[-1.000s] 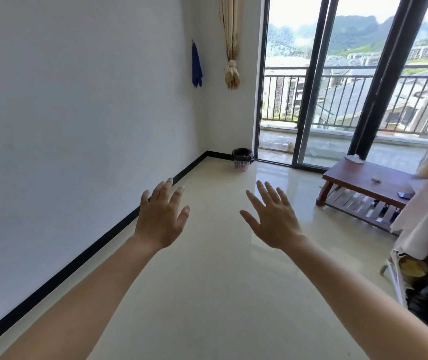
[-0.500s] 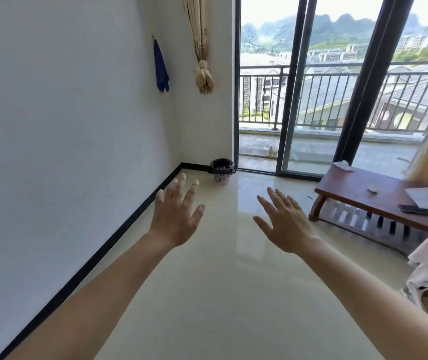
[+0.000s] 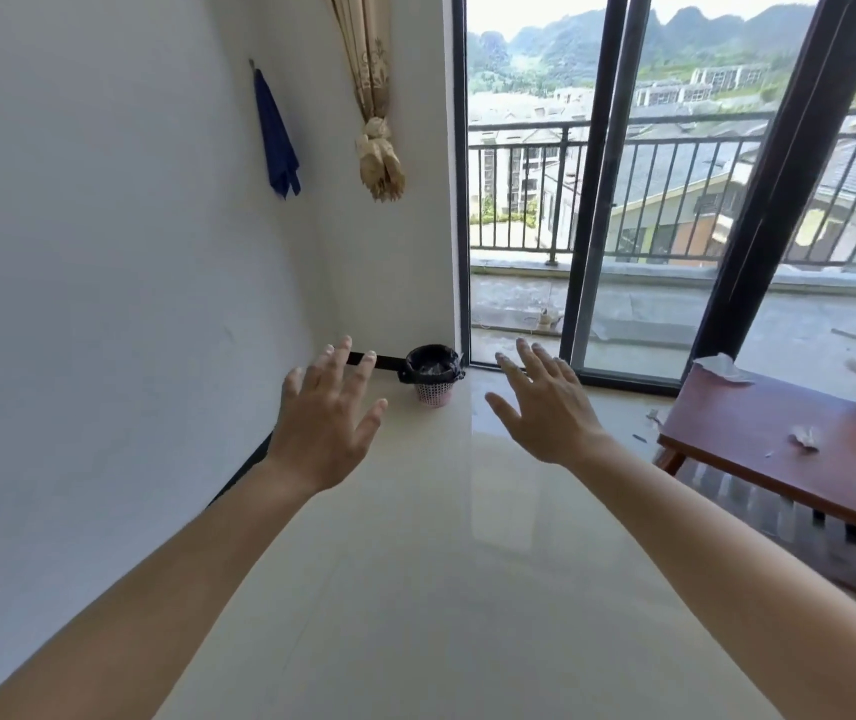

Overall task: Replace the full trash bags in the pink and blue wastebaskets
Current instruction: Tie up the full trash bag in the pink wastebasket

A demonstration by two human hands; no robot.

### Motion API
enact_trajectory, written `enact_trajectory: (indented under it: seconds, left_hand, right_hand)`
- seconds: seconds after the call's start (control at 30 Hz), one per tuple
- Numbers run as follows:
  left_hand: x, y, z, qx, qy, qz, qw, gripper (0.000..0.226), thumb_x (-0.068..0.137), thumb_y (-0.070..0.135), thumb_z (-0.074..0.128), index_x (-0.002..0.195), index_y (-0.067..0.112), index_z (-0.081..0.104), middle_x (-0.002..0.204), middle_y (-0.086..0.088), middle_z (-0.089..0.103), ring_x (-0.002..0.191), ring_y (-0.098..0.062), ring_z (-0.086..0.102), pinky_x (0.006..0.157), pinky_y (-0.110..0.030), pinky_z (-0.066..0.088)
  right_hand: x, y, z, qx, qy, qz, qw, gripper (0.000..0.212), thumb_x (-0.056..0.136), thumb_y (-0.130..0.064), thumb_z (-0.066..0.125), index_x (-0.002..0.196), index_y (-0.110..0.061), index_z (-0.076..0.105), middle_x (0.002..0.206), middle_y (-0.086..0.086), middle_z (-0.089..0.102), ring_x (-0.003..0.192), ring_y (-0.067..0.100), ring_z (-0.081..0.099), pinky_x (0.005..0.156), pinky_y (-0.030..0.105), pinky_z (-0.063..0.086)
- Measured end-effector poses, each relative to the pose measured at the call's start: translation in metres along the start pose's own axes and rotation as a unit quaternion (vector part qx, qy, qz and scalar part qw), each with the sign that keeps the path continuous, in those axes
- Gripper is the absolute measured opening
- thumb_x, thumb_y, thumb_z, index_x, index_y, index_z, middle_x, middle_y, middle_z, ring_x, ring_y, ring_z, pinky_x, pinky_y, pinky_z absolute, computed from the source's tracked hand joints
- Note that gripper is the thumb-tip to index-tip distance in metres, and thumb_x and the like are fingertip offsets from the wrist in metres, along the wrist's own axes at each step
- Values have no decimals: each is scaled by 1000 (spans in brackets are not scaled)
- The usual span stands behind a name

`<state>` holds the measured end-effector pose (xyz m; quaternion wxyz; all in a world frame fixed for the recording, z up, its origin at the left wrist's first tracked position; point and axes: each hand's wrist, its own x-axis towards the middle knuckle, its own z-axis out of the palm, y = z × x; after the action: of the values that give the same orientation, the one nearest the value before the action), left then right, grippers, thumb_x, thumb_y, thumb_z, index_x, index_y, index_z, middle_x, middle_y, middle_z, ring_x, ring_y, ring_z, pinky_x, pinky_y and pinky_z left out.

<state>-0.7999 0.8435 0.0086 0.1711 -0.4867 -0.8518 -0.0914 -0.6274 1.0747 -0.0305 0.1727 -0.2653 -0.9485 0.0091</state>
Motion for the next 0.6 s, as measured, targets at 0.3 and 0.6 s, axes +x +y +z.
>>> enact_trajectory:
  seconds: [0.3, 0.6]
  left_hand:
    - [215, -90, 148, -32, -21, -23, 999, 61, 101, 51, 31, 155, 23, 25, 164, -10, 11, 150, -26, 13, 117, -48, 14]
    - [459, -152, 236, -50, -53, 8, 997, 62, 101, 50, 34, 155, 21, 23, 164, -13, 10, 150, -29, 13, 117, -52, 16]
  right_hand:
    - [225, 36, 129, -15, -56, -43, 997, 67, 102, -57, 30, 158, -21, 21, 167, 12, 11, 154, 28, 10, 125, 44, 8]
    - [439, 115, 174, -31, -65, 12, 997, 66, 103, -55, 34, 159, -22, 20, 167, 12, 12, 155, 28, 10, 125, 45, 12]
